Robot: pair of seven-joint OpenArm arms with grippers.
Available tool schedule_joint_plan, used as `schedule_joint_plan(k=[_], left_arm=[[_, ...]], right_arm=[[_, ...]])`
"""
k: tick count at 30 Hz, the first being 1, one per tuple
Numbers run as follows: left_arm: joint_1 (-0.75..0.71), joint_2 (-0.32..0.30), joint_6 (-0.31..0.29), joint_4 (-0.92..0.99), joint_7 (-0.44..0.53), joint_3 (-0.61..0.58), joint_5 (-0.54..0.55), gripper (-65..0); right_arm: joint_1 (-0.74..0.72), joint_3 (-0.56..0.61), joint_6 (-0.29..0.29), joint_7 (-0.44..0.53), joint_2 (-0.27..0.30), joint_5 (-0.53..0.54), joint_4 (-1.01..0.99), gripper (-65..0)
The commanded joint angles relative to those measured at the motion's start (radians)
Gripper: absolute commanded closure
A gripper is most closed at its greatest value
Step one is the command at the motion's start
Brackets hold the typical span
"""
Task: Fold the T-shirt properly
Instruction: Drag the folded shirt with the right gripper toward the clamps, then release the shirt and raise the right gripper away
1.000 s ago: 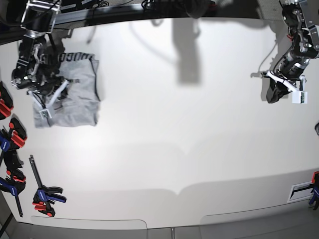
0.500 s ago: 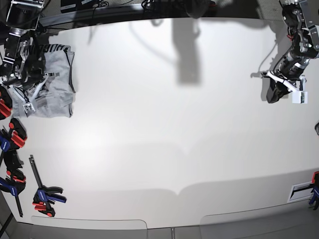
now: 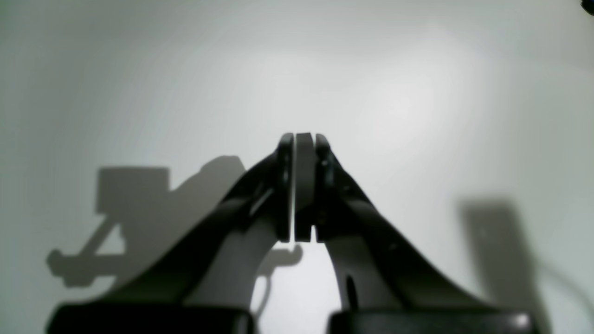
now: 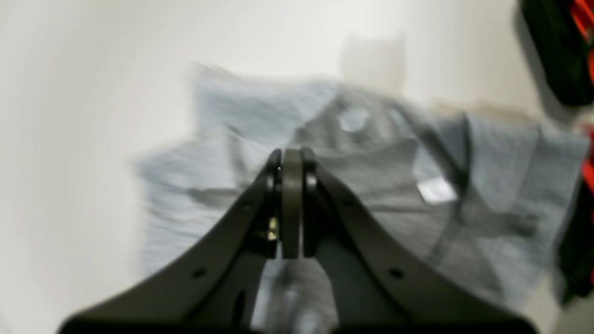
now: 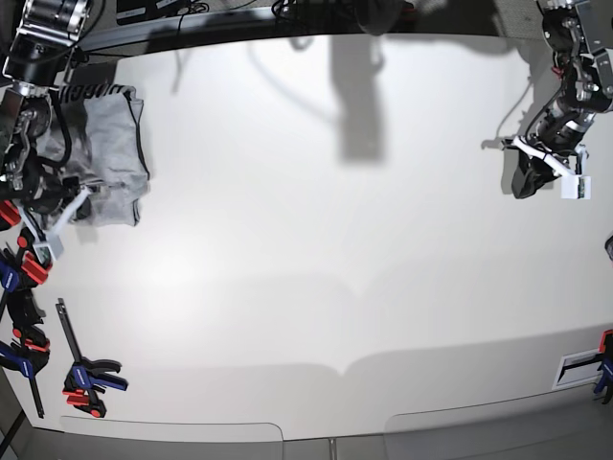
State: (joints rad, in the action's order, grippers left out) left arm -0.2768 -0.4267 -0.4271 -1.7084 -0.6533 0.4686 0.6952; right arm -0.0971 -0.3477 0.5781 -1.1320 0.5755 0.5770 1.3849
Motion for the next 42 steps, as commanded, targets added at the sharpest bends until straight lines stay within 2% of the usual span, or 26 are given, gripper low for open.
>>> schedule_joint_plan(k=[1,3,8,14,20,23,29,34,39,42], left_arm=[[0.008,-0.017,-0.007,-0.018,0.026,0.008,0.014,0.0],[0.008,-0.017,-0.007,-0.018,0.026,0.008,0.014,0.0],[0.008,-0.018,-0.007,-0.018,0.018,0.008,0.013,0.0],[0.008,-0.018,-0.007,-0.018,0.007,0.008,0.013,0.0],[-0.021,-0.024,-0.013,-0.077,-0.091,0.013,0.013,0.0],[-0.096,-0.023,-0.038,-0.179,-0.097,0.048,0.014,0.0],[-0.299,-0.023,-0.038,-0.361,-0.14,0.196,0.014,0.0],[-0.473,-0.016,-0.037,-0.366,-0.14,0.284,0.05,0.0],[-0.645,0.023,-0.042,-0.366,-0.155,0.283,0.118,0.0],[-0.718,0.047,-0.077,-0.366,-0.198,0.283,0.132,0.0]], right_arm=[[-0.021,-0.006,-0.001,0.0,0.022,0.048,0.047,0.0],[-0.018,-0.006,0.0,-0.029,0.02,0.09,0.098,0.0],[0.042,-0.006,0.001,-0.04,-0.007,0.109,0.191,0.0],[0.184,-0.006,0.002,-0.044,-0.108,0.112,0.32,0.0],[0.377,-0.006,0.016,-0.043,-0.224,0.111,0.529,0.0],[0.491,-0.006,0.046,-0.044,-0.273,0.111,0.634,0.0],[0.689,-0.006,0.05,-0.045,-0.333,0.111,0.787,0.0],[0.779,-0.006,0.055,-0.035,-0.36,0.119,0.824,0.0],[0.847,-0.005,0.088,-0.037,-0.388,0.13,0.824,0.0],[0.897,-0.005,0.107,-0.037,-0.403,0.162,0.824,0.0]])
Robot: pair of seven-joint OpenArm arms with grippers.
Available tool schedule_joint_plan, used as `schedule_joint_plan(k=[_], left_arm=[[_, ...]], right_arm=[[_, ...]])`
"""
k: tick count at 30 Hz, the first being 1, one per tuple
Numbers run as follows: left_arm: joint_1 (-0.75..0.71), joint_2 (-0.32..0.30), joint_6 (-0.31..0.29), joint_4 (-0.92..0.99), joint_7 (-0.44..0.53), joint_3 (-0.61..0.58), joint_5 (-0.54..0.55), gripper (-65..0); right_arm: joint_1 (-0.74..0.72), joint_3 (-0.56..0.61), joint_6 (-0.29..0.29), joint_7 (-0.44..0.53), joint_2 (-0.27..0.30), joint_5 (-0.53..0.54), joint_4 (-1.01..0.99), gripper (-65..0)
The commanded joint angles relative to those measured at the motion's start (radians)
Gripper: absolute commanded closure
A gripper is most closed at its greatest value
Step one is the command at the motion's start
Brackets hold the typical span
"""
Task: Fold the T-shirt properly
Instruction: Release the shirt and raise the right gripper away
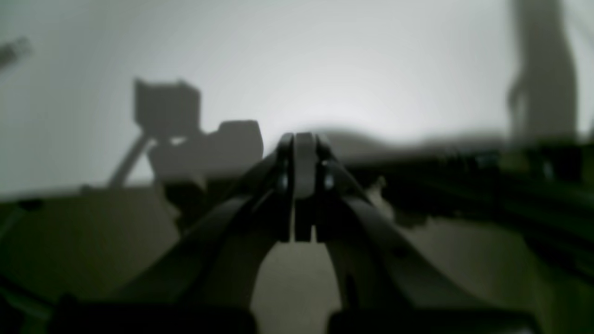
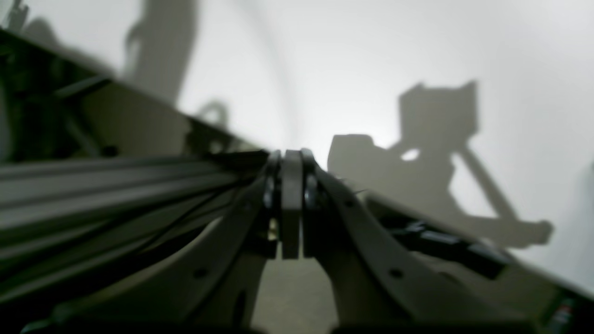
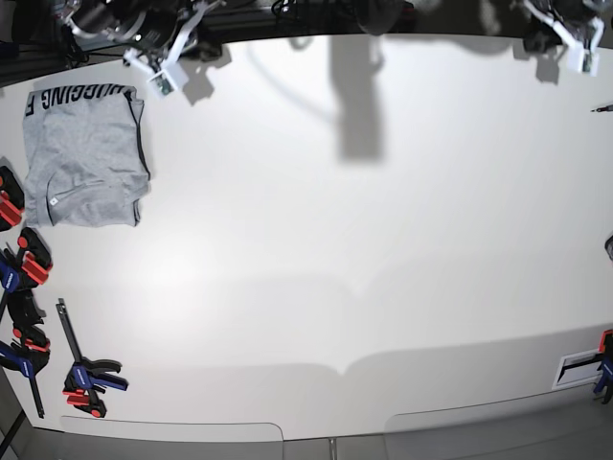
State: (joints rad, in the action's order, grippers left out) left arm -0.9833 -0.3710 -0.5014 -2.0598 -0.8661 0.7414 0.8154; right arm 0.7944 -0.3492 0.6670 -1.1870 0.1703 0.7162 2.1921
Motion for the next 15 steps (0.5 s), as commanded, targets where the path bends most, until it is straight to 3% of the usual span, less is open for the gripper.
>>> schedule_joint_plan(k=[1,10,15], left_arm=[[-0.035,-0.006,-0.011,-0.014,0.001,0.01,0.02,0.0],[-0.19,-0.002,-0.012,-0.014,-0.014,0.01,0.035,0.0],[-0.198,0.032,-0.013,-0.009,-0.094,0.01,0.035,0.0]], right_arm=[[0.024,-0.004,0.018,0.018,0.0,0.029,0.017,0.0],[0.162,-0.004,0.018,0.007,-0.01,0.028,0.017,0.0],[0.213,-0.004,0.018,-0.001,-0.01,0.028,0.017,0.0]])
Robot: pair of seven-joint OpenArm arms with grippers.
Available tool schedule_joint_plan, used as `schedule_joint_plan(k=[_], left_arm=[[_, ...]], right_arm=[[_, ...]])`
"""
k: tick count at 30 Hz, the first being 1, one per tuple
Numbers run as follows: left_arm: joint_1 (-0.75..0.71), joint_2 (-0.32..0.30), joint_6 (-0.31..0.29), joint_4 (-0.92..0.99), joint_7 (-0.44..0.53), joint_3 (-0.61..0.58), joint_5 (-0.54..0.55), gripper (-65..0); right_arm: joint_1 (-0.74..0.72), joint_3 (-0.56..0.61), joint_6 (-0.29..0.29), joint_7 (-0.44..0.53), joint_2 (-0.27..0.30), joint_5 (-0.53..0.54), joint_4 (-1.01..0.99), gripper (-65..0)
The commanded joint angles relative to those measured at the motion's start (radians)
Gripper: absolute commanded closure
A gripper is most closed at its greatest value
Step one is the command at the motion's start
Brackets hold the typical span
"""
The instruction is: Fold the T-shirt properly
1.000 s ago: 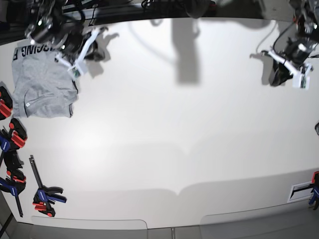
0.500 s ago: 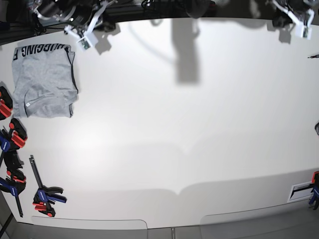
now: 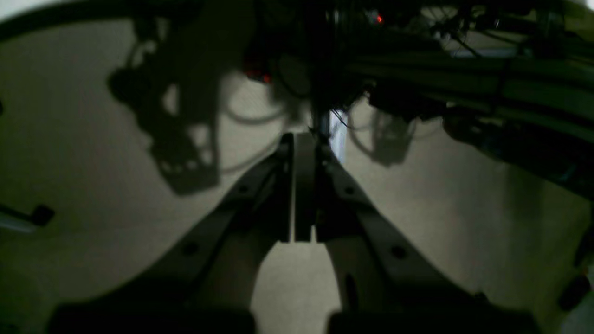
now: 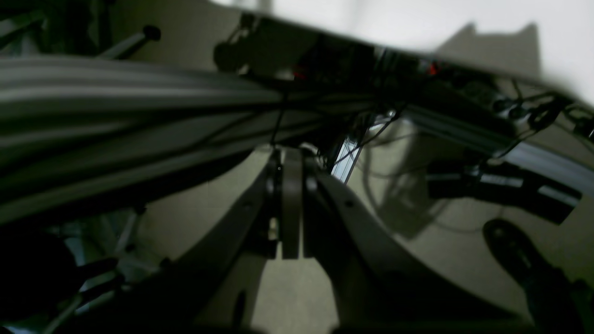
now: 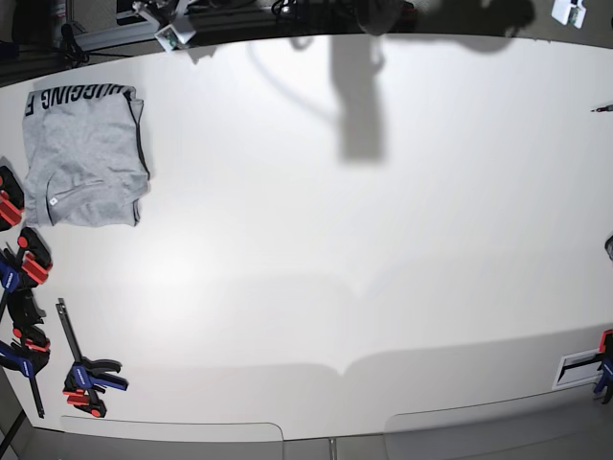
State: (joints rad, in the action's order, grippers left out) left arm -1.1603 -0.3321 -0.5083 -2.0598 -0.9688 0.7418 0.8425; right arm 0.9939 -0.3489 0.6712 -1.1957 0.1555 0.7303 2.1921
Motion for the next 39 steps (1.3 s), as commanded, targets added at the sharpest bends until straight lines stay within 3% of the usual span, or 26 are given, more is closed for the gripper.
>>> schedule_joint_plan(k=[1,7,12,16,19,23,28,32,39], left_arm=[[-0.02,-0.003,-0.005,-0.002,-0.002,0.009,0.008,0.0],[-0.019,-0.003,-0.01,0.125,0.0,0.009,0.04,0.0],[0.016,-0.003,-0.111,0.318,-0.002,0.008,0.098,0.0],[0.071,-0.003,-0.118,0.452,-0.013,0.008,0.14,0.0],[0.109,-0.003,-0.128,0.523,-0.04,0.008,0.139,0.0],[0.136,-0.003,-0.19,0.576,-0.055,-0.011,0.14,0.0],[0.142,-0.003,-0.19,0.581,-0.032,-0.133,0.127,0.0],[0.183,-0.003,-0.19,0.582,0.082,-0.283,0.016,0.0],[0.296,-0.003,-0.19,0.628,0.298,-0.509,-0.326,0.0]], right_arm=[[0.024,-0.004,0.014,0.008,0.005,0.014,0.017,0.0],[0.06,0.01,0.014,0.009,0.005,0.014,0.009,0.0],[0.059,0.09,0.014,0.01,0.005,0.01,-0.047,0.0],[0.055,0.183,0.014,0.01,0.005,0.001,-0.146,0.0],[0.048,0.239,0.014,0.041,0.006,-0.076,-0.235,0.0],[0.047,0.272,0.011,0.125,0.012,-0.219,-0.341,0.0],[0.005,0.272,-0.009,0.135,0.051,-0.253,-0.46,0.0],[-0.068,0.272,-0.014,0.146,0.083,-0.253,-0.576,0.0],[-0.241,0.272,-0.017,0.155,0.091,-0.253,-0.801,0.0]])
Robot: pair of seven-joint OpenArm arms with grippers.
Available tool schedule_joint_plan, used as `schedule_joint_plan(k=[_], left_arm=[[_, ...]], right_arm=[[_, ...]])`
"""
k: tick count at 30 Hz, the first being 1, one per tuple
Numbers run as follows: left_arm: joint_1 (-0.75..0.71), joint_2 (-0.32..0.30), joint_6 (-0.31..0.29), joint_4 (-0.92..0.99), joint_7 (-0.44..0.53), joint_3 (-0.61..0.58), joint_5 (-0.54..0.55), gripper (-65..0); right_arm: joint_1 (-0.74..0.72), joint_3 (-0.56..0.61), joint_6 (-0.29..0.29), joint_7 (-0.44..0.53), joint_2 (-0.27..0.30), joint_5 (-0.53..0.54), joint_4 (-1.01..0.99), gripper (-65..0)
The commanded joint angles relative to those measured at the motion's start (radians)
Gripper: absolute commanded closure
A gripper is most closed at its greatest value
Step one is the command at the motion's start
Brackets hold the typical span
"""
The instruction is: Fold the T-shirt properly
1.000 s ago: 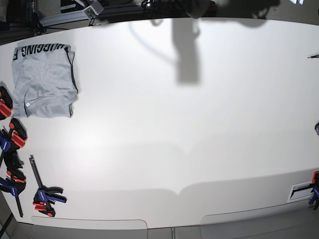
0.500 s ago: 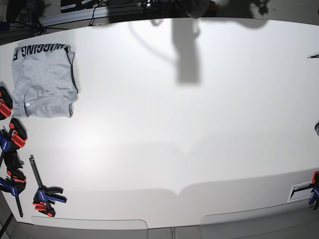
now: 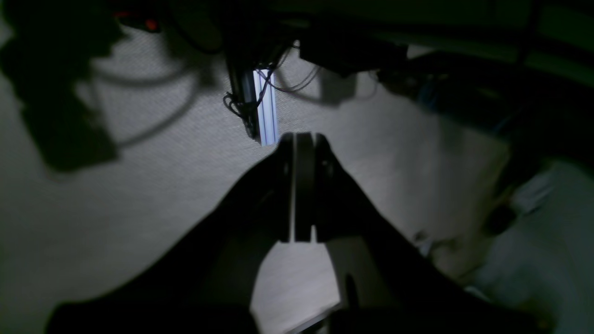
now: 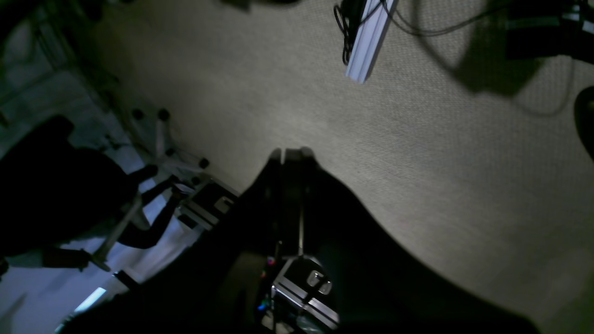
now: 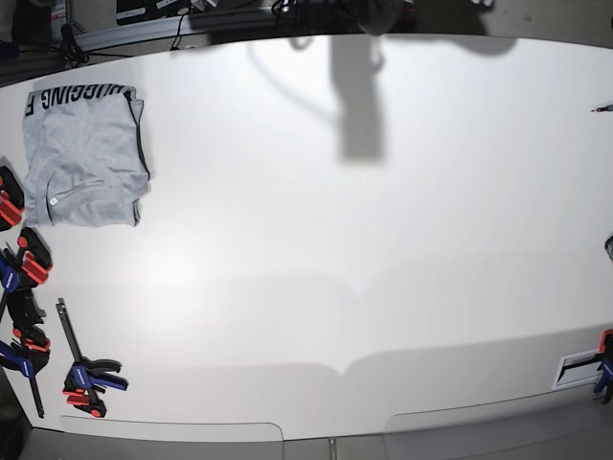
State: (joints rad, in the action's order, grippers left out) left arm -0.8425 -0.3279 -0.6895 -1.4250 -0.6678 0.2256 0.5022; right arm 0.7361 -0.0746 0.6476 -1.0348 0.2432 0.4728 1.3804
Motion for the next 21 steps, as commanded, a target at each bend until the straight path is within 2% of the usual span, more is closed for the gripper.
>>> schedule_joint_plan(k=[1,6,9,13,15,17,18,21], left_arm=[[-0.004,-0.007,-0.009,0.018,0.034,-0.015,-0.029,0.0],[0.078,-0.007,-0.009,0.221,0.287,-0.084,-0.211,0.0],[0.132,-0.005,-0.009,0.375,0.458,-0.09,-0.314,0.0],[0.217,-0.005,-0.009,0.559,0.642,-0.09,-0.421,0.0],[0.257,-0.005,-0.009,0.63,0.708,-0.09,-0.468,0.0],[0.296,-0.005,-0.009,0.684,0.744,-0.09,-0.504,0.0],[0.313,-0.004,0.003,0.704,0.747,-0.09,-0.505,0.0],[0.356,0.0,0.109,0.741,0.748,-0.09,-0.502,0.0]], right_arm=[[-0.003,-0.003,0.007,0.001,0.003,0.004,-0.02,0.0],[-0.072,-0.002,0.007,0.088,0.003,-0.005,-0.177,0.0],[-0.098,0.01,-0.003,0.249,0.003,-0.056,-0.286,0.0],[-0.139,0.069,-0.114,0.473,0.002,-0.141,-0.431,0.0],[-0.174,0.116,-0.167,0.547,-0.002,-0.209,-0.506,0.0],[-0.219,0.165,-0.248,0.594,-0.009,-0.248,-0.58,0.0],[-0.244,0.187,-0.3,0.603,-0.018,-0.262,-0.616,0.0],[-0.33,0.238,-0.42,0.607,-0.053,-0.264,-0.715,0.0]])
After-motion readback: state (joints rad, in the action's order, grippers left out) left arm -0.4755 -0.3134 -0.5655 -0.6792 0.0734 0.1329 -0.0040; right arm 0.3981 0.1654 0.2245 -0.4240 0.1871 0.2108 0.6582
